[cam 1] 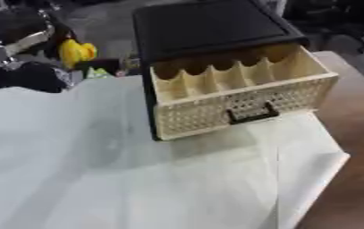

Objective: Pick up objects from table and place into drawer.

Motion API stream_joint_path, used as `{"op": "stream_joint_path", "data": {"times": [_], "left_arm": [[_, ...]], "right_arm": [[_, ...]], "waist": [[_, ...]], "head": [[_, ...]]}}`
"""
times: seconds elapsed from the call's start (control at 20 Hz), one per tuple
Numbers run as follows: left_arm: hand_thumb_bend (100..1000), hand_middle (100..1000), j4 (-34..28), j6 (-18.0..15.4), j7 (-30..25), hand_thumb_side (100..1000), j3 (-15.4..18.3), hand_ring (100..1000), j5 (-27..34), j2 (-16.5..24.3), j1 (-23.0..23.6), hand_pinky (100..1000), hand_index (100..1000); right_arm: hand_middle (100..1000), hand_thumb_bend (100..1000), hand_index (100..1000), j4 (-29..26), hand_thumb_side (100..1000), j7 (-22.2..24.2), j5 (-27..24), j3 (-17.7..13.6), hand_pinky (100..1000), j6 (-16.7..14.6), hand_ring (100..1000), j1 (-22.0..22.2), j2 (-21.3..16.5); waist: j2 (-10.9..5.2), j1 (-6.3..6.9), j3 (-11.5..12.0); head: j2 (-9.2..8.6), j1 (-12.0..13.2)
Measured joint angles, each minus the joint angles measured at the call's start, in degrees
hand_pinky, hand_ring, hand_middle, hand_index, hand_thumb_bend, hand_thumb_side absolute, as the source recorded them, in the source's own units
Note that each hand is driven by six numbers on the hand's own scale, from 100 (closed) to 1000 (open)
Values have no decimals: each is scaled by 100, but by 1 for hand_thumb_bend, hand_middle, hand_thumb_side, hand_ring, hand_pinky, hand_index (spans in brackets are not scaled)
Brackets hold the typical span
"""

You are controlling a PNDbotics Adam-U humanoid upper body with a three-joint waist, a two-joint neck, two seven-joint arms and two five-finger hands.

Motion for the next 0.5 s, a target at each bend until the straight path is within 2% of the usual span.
{"op": "stream_joint_path", "data": {"times": [0.35,0.5], "left_arm": [[100,433,-161,15,0,609,13,518,9,-403,-304,478,715],[100,430,-203,14,1,612,-9,516,20,-585,-416,476,714]], "right_arm": [[621,100,850,0,1000,-1,-3,35,741,-2,706,-3,44],[621,100,850,0,1000,-1,-6,38,751,-3,705,-6,44]], "waist": [[-6,0,-31],[-6,5,-58]], "head": [[2,-55],[2,-55]]}}
